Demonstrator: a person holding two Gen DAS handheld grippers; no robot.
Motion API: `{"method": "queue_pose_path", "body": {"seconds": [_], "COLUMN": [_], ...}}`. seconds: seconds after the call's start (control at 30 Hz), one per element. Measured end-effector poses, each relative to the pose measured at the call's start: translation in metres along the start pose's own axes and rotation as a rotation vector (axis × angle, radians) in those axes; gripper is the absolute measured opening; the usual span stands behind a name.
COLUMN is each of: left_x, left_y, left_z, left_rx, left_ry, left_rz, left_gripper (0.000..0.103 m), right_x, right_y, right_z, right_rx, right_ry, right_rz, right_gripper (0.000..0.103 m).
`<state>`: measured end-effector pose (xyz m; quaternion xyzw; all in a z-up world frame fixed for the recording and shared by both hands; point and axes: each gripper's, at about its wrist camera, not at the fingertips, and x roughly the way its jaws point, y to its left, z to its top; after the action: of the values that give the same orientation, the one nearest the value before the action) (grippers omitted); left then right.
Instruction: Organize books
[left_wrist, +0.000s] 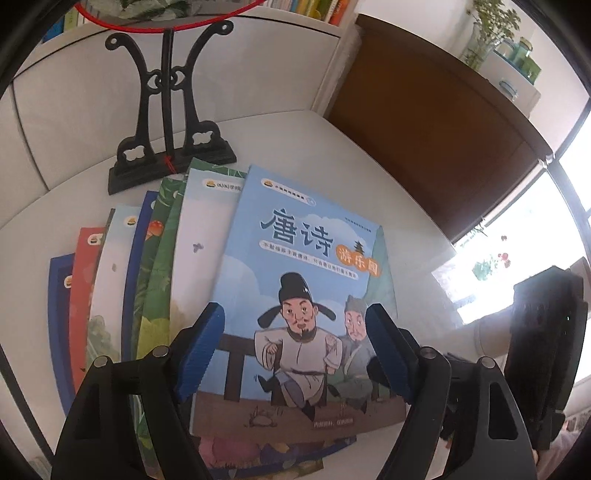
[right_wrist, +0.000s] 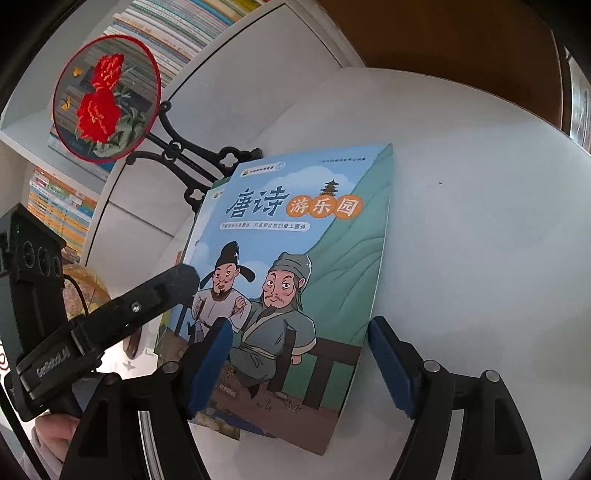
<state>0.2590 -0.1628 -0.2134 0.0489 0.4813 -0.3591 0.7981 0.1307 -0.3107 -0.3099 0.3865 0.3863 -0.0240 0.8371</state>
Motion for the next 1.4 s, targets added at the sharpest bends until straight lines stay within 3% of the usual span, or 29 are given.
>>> {"method": "queue_pose_path", "body": {"seconds": [0.17, 0.23, 0.33, 0.43, 0.5, 0.6, 0.77, 0.9, 1.03, 1.2, 1.3, 1.4], "left_x": [0.007, 0.009, 0.01, 0.008, 0.002, -0.007, -0.025, -0.041, -0.037, -0.033, -0.029, -0.039], "left_y": [0.009, 0.016, 0.011, 0.0, 0.002, 0.007, -0.001, 0.004, 0.028, 0.039, 0.04, 0.026], "left_z": [0.008, 0.008, 0.004, -0.006, -0.013, -0.024, -0.054, -0.079, -0.097, -0.094, -0.089, -0.089], "left_rx": [-0.046, -0.072, -0.047, 0.021, -0.015, -0.082, -0.068, -0.127, -0.281, -0.283, -0.321, -0.28], "left_ry": [-0.017, -0.026, 0.028, 0.055, 0.055, 0.06, 0.07, 0.054, 0.13, 0.174, 0.208, 0.17], "left_rz": [0.084, 0.056, -0.004, 0.037, 0.023, 0.019, 0.045, 0.067, 0.025, 0.085, 0.05, 0.107], "left_gripper": [0.084, 0.087, 0.089, 0.088, 0.088, 0.088, 0.088, 0.088, 0.085, 0.085, 0.072, 0.057], "right_x": [-0.001, -0.001, 0.0, 0.001, 0.001, 0.0, -0.002, -0.008, -0.005, -0.004, 0.001, 0.008], "right_y": [0.0, 0.0, 0.0, -0.001, 0.0, 0.002, 0.008, 0.016, 0.026, 0.025, 0.025, 0.036], "right_z": [-0.001, -0.001, 0.0, 0.002, 0.0, -0.003, -0.018, -0.04, -0.052, -0.04, -0.03, -0.027], "right_rx": [0.007, 0.002, 0.009, 0.033, 0.031, 0.012, 0.006, -0.064, -0.078, -0.065, -0.063, -0.124], "right_ry": [0.026, 0.037, 0.053, 0.085, 0.11, 0.141, 0.286, 0.307, 0.334, 0.265, 0.257, 0.3], "right_rz": [0.008, 0.008, 0.017, 0.055, 0.086, 0.105, 0.114, 0.126, 0.124, 0.084, 0.093, 0.042], "right_gripper": [0.075, 0.075, 0.076, 0.089, 0.096, 0.099, 0.099, 0.099, 0.099, 0.098, 0.1, 0.1]}}
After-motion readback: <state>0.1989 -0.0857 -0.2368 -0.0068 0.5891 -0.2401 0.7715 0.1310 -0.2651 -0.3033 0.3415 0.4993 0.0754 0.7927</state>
